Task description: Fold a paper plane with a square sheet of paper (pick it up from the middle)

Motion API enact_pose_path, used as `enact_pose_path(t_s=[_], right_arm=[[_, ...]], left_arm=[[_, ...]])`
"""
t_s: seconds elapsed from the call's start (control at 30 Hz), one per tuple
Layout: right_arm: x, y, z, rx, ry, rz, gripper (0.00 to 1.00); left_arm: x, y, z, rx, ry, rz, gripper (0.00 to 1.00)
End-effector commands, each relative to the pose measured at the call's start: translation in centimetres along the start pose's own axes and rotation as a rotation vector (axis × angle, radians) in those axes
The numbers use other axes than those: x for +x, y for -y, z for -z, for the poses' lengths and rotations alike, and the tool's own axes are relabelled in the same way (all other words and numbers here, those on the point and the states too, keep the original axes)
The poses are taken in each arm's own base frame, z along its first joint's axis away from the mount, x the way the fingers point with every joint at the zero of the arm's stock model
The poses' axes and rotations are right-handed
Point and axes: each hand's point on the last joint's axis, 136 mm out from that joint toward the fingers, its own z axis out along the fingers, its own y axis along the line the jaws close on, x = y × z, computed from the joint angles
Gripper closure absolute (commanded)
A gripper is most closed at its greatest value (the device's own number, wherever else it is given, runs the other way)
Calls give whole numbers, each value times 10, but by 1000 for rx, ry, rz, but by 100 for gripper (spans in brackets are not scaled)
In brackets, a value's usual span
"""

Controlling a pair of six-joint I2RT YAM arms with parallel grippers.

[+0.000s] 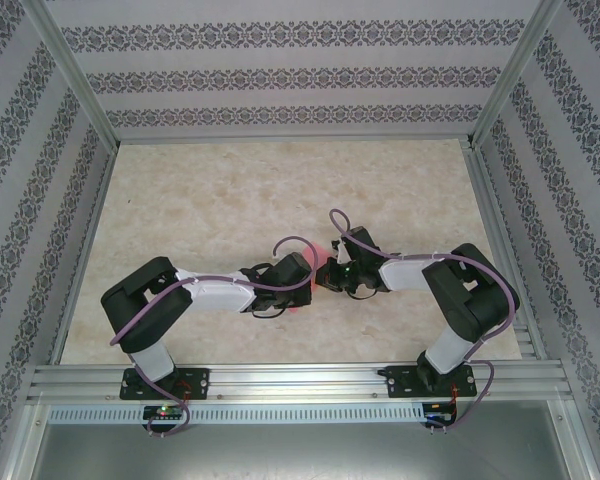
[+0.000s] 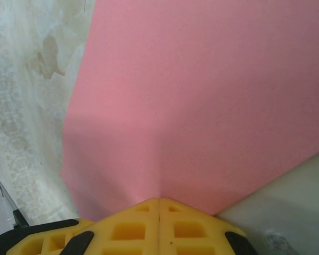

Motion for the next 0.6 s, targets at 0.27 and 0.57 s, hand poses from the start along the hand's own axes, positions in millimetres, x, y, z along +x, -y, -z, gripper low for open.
enact_pose_path(t_s=[0.27, 0.57], right_arm=[[-64, 38, 19, 113, 169, -53, 100], [-100, 41, 46, 153, 275, -52, 100]], left_arm=[[37, -52, -2, -164, -146, 43, 100], [38, -49, -5, -147, -154, 43, 100]])
